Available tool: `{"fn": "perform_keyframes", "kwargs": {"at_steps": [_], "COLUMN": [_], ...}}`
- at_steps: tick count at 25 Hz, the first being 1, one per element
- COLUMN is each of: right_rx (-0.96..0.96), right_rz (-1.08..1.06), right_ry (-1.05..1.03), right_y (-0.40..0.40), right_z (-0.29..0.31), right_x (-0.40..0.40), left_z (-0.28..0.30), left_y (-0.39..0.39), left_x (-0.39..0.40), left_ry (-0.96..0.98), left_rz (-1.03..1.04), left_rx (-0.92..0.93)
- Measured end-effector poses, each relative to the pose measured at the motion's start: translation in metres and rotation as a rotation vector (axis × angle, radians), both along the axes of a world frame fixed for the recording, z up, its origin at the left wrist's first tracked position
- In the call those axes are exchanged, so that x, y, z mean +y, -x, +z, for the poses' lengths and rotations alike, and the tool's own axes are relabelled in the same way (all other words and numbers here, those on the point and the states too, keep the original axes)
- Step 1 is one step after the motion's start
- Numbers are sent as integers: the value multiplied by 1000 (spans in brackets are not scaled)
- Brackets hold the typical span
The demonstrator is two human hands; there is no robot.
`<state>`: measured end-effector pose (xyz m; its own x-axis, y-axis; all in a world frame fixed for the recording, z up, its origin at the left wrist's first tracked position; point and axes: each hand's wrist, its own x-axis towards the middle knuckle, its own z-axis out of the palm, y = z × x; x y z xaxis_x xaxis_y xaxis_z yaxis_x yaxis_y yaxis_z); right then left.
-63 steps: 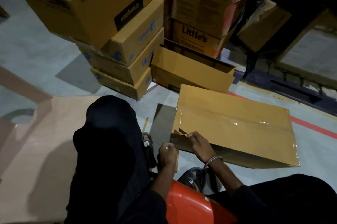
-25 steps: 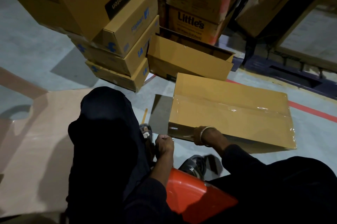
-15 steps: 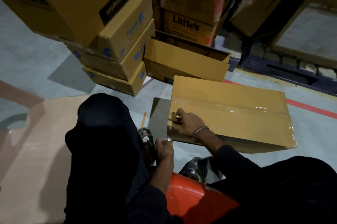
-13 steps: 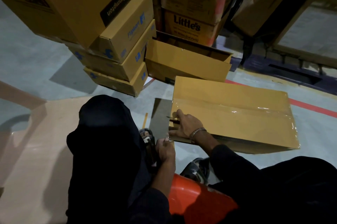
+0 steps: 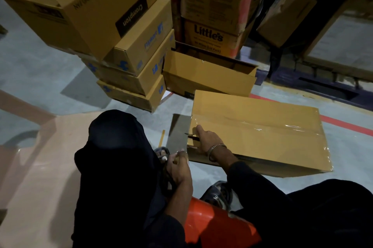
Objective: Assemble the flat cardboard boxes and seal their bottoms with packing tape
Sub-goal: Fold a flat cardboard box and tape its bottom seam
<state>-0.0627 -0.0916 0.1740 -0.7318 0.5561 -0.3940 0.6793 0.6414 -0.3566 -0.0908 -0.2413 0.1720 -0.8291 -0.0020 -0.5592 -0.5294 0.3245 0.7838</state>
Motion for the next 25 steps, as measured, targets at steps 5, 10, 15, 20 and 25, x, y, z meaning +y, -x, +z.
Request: {"fn": "perform_keyframes", "kwargs": {"at_steps": [5, 10, 15, 20, 25], "right_rx": [274, 393, 425, 506, 620], "right_rz": [-451, -941, -1021, -920, -774], "right_ry": [396, 493, 547, 599, 537], "right_y": [-29, -101, -120, -87, -25], "right_z": [10, 6, 25, 84, 162], "right_x": [9, 3, 10, 7, 1], "left_z": [32, 69, 126, 201, 258], "left_y": [-4, -18, -16, 34, 118], "left_x": [7, 20, 39, 53, 27], "left_ry": [29, 235, 175, -47, -146], "left_rz": [-156, -413, -541, -569, -606], "left_rx": [143, 480, 890, 1178, 1504]}}
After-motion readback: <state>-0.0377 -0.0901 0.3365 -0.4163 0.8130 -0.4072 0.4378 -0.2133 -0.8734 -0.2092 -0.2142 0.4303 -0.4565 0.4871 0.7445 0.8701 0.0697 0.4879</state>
